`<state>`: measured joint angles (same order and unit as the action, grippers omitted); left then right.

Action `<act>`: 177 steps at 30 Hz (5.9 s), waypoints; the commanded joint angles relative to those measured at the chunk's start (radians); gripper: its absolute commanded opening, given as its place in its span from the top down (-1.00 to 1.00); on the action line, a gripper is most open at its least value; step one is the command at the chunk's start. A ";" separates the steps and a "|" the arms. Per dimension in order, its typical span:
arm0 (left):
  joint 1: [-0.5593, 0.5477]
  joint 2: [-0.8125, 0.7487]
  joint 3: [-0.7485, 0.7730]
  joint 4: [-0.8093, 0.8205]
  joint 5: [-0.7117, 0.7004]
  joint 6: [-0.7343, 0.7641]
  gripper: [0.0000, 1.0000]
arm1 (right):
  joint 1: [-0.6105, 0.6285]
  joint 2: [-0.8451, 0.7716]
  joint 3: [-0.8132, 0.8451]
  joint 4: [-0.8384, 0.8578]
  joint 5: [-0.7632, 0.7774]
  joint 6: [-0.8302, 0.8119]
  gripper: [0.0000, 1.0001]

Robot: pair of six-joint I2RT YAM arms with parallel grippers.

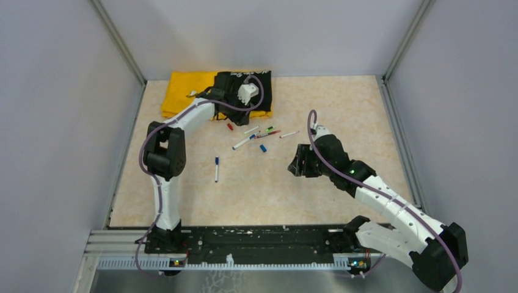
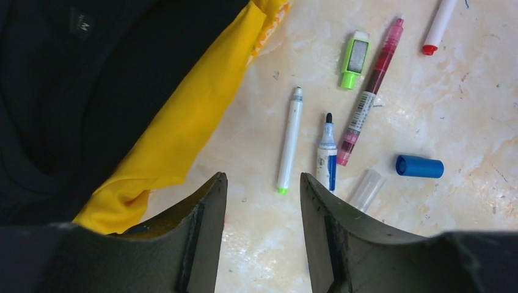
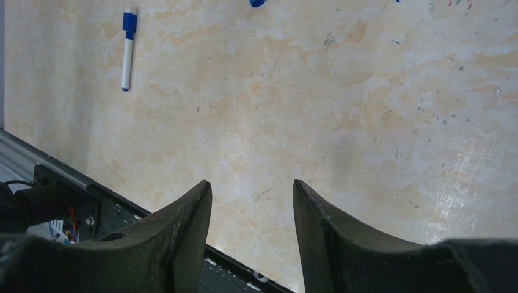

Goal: Insert the pens into the pen caps
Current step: Pick up the pen from the center of the board, then insert the pen cap onto the pen.

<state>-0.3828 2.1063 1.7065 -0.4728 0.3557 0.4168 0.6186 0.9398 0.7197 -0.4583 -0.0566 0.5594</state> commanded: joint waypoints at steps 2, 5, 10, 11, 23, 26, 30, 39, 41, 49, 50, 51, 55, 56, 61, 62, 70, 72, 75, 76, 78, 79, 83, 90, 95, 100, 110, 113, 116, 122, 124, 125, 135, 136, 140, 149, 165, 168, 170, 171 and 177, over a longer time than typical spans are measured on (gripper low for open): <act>-0.023 0.034 -0.022 -0.009 0.016 0.044 -0.04 | -0.003 0.008 0.027 0.023 -0.002 0.000 -0.02; -0.028 0.047 -0.026 -0.010 0.011 0.052 0.00 | -0.004 0.013 0.030 0.029 0.000 0.000 -0.02; -0.036 0.072 -0.022 -0.016 0.001 0.063 0.02 | -0.004 0.019 0.034 0.027 -0.002 -0.001 -0.01; -0.038 0.075 -0.023 -0.016 0.000 0.065 0.02 | -0.003 0.017 0.034 0.025 -0.002 0.000 -0.01; -0.050 0.110 -0.025 -0.015 -0.029 0.077 0.07 | -0.003 0.002 0.026 0.016 0.000 0.007 -0.01; -0.050 0.117 -0.024 -0.015 -0.039 0.078 0.09 | -0.003 0.001 0.026 0.015 0.000 0.009 -0.01; -0.049 0.129 -0.022 -0.016 -0.034 0.079 0.15 | -0.003 0.000 0.024 0.015 0.000 0.008 -0.01; -0.056 0.145 -0.016 -0.033 -0.016 0.079 0.45 | -0.003 0.002 0.021 0.019 0.000 0.007 -0.01; -0.057 0.143 -0.015 -0.035 -0.019 0.078 0.66 | -0.003 0.002 0.021 0.020 0.000 0.008 -0.01; -0.057 0.095 -0.008 -0.027 -0.044 0.047 0.86 | -0.003 -0.003 0.026 0.031 -0.003 0.013 -0.01; -0.057 0.083 -0.004 -0.027 -0.043 0.038 0.86 | -0.003 -0.006 0.025 0.041 -0.002 0.022 -0.01; -0.057 0.061 -0.001 -0.025 -0.037 0.025 0.86 | -0.004 -0.011 0.024 0.053 0.003 0.031 -0.01; -0.060 -0.018 -0.003 -0.002 0.010 -0.042 0.84 | -0.003 -0.046 0.000 0.132 0.077 0.135 -0.01; -0.063 -0.041 -0.007 0.005 0.016 -0.061 0.83 | -0.003 -0.059 -0.012 0.172 0.107 0.176 -0.01; -0.066 -0.158 -0.075 0.072 0.125 -0.208 0.72 | -0.003 -0.175 -0.124 0.437 0.214 0.350 0.00; -0.067 -0.182 -0.096 0.091 0.163 -0.241 0.70 | -0.003 -0.189 -0.147 0.493 0.241 0.378 0.01; -0.145 -0.362 -0.330 0.255 0.309 -0.455 0.67 | -0.003 -0.167 -0.158 0.570 0.386 0.408 0.03; -0.169 -0.387 -0.377 0.281 0.318 -0.497 0.67 | -0.003 -0.151 -0.160 0.588 0.373 0.409 0.03; -0.209 -0.418 -0.429 0.309 0.311 -0.530 0.67 | -0.004 -0.124 -0.168 0.619 0.334 0.414 0.02; -0.222 -0.426 -0.441 0.316 0.307 -0.543 0.67 | -0.003 -0.109 -0.170 0.625 0.324 0.422 0.01; -0.247 -0.437 -0.456 0.326 0.305 -0.559 0.67 | -0.005 -0.091 -0.175 0.629 0.311 0.436 -0.01; -0.258 -0.441 -0.461 0.328 0.297 -0.564 0.67 | -0.004 -0.080 -0.175 0.629 0.303 0.440 -0.01; -0.281 -0.446 -0.469 0.326 0.275 -0.570 0.67 | -0.004 -0.042 -0.160 0.596 0.296 0.452 -0.02; -0.296 -0.453 -0.469 0.327 0.269 -0.574 0.67 | -0.003 -0.006 -0.168 0.606 0.273 0.493 -0.02; -0.307 -0.446 -0.462 0.328 0.278 -0.576 0.67 | -0.003 0.028 -0.173 0.652 0.238 0.514 -0.01; -0.316 -0.445 -0.456 0.327 0.279 -0.576 0.68 | -0.003 0.064 -0.169 0.671 0.212 0.532 0.03; -0.332 -0.445 -0.455 0.326 0.296 -0.573 0.68 | -0.003 0.091 -0.164 0.662 0.236 0.556 0.33; -0.334 -0.445 -0.456 0.323 0.298 -0.570 0.68 | -0.003 0.101 -0.166 0.670 0.235 0.561 0.43; -0.337 -0.448 -0.457 0.320 0.301 -0.565 0.68 | -0.003 0.110 -0.167 0.682 0.229 0.565 0.51; -0.340 -0.452 -0.462 0.319 0.296 -0.560 0.56 | -0.004 0.113 -0.169 0.697 0.220 0.565 0.77; -0.341 -0.451 -0.465 0.316 0.295 -0.560 0.43 | -0.003 0.110 -0.170 0.704 0.214 0.565 0.85; -0.341 -0.449 -0.464 0.318 0.294 -0.559 0.36 | -0.003 0.109 -0.173 0.708 0.210 0.563 0.89; -0.347 -0.438 -0.453 0.329 0.284 -0.568 0.33 | -0.003 0.117 -0.181 0.757 0.148 0.551 1.00; -0.348 -0.438 -0.453 0.331 0.282 -0.569 0.36 | -0.004 0.119 -0.181 0.760 0.142 0.551 1.00; -0.349 -0.436 -0.454 0.337 0.278 -0.577 0.51 | -0.003 0.122 -0.181 0.767 0.128 0.549 1.00; -0.348 -0.452 -0.461 0.313 0.168 -0.566 0.89 | -0.004 0.106 -0.175 0.748 0.121 0.506 0.54; -0.196 -0.592 -0.556 0.355 0.025 -0.528 1.00 | -0.003 0.088 0.004 0.429 0.297 0.256 0.09; -0.161 -0.652 -0.599 0.383 -0.001 -0.517 1.00 | -0.004 0.147 0.054 0.382 0.311 0.230 0.09; -0.154 -0.684 -0.623 0.390 -0.045 -0.505 1.00 | -0.003 0.200 0.094 0.366 0.314 0.221 0.09; -0.155 -0.699 -0.631 0.391 -0.060 -0.500 1.00 | -0.004 0.233 0.119 0.356 0.316 0.221 0.09; -0.156 -0.745 -0.639 0.361 -0.126 -0.468 1.00 | -0.003 0.448 0.274 0.329 0.316 0.238 0.09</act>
<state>-0.5346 1.3941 1.0763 -0.1230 0.2909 -0.0891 0.6186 1.2842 0.8753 -0.1150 0.2386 0.8101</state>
